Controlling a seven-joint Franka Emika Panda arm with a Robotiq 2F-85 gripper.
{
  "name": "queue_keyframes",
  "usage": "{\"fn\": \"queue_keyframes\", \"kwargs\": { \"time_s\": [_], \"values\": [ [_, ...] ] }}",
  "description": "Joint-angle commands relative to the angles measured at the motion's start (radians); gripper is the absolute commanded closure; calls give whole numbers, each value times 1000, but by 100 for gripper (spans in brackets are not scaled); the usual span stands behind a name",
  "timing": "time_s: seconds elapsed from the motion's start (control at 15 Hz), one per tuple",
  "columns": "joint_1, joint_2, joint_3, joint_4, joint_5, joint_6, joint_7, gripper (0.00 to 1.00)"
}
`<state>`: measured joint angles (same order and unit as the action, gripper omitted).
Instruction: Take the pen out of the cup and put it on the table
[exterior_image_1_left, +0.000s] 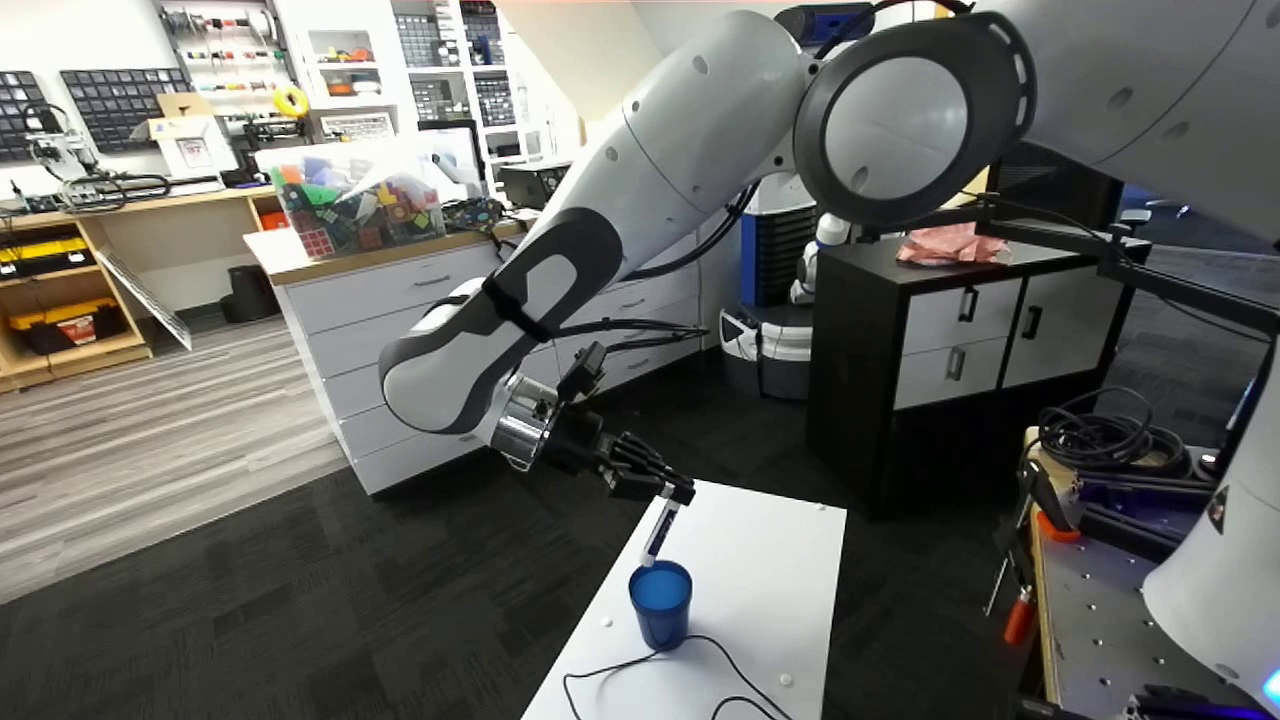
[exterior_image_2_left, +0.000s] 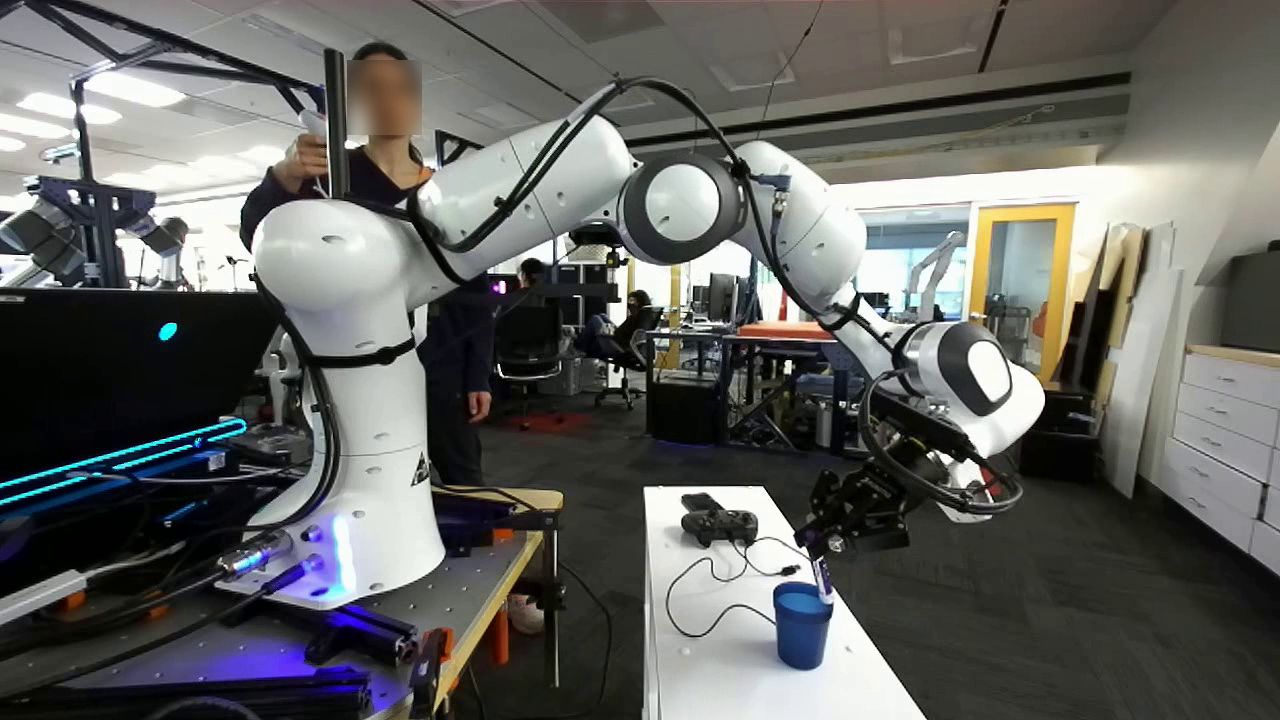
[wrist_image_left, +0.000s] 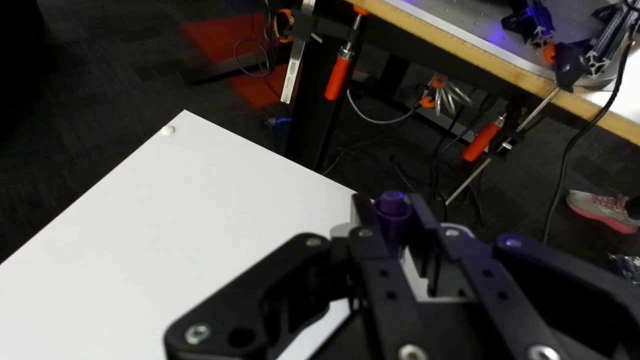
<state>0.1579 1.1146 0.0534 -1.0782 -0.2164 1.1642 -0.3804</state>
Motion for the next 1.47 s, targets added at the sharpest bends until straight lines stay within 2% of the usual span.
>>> {"fn": "queue_keyframes", "kwargs": {
  "time_s": [0.0,0.27,0.4,0.53,1.0,1.4],
  "values": [
    [-14,-70,-17,-74,2,-28,21,94],
    [-33,-63,-34,-78,7,-55,5,94],
    [-63,-54,-10,-79,-9,-64,14,94],
    [-56,-64,-46,-111,-4,-24,20,94],
    [-40,-85,-91,-212,-70,299,90,95],
    [-43,-132,-77,-331,-121,517,195,94]
  ]
}}
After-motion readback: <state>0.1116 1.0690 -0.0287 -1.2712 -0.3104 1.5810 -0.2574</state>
